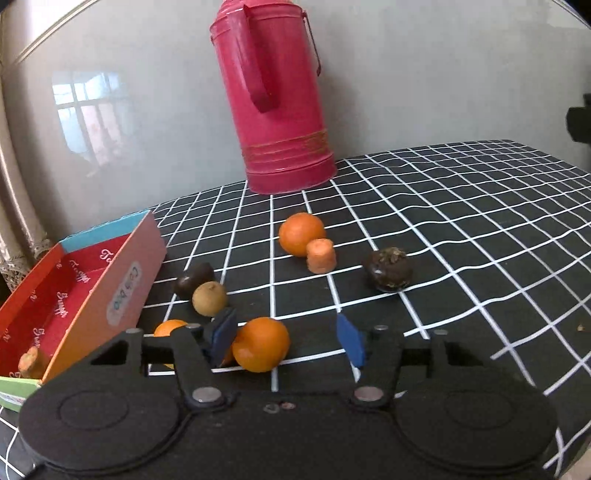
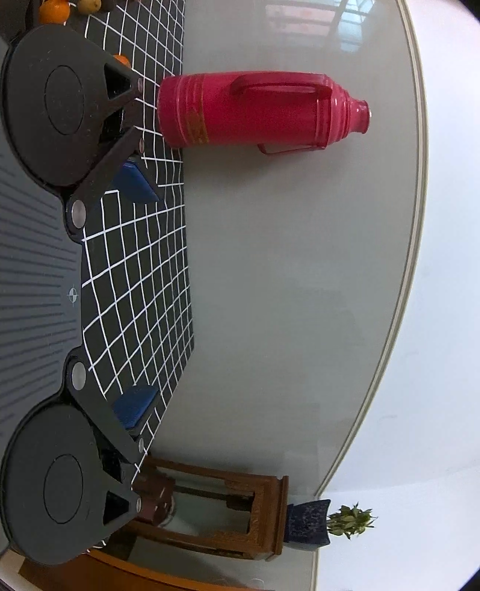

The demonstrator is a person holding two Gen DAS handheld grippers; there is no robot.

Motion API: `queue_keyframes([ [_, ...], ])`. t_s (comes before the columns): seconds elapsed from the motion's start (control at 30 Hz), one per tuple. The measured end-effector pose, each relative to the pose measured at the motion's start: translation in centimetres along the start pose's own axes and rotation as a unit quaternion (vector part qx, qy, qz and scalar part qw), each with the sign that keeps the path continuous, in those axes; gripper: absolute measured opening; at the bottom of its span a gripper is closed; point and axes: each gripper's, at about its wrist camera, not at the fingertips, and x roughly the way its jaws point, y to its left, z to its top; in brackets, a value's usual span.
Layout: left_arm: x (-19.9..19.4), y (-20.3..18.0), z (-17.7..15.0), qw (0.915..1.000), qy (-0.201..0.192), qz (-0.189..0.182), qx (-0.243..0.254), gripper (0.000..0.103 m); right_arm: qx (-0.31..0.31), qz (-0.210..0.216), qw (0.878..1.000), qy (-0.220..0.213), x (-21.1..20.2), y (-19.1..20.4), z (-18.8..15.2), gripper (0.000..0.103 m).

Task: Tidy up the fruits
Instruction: 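Move the left tool to the orange and close its fingers on it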

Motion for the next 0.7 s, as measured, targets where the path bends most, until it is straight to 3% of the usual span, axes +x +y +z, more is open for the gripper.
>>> queue_keyframes([
  [0.57, -0.6, 2.2, 0.0, 0.9964, 0.024, -0.036, -0.073, 0.05, -0.001, 0.02, 1.0, 0.009, 0.3, 0.4, 0.2, 0.103],
  [0.67, -0.5, 2.2, 0.2, 0.9957, 0.024, -0.031, -0.084, 0.046, 0.001, 0.022, 1.0, 0.01, 0.3, 0.5, 0.2, 0.103],
  [0.7, -0.5, 2.3, 0.2, 0.9953, 0.025, -0.03, -0.088, 0.041, 0.001, 0.023, 1.0, 0.011, 0.3, 0.4, 0.2, 0.103],
])
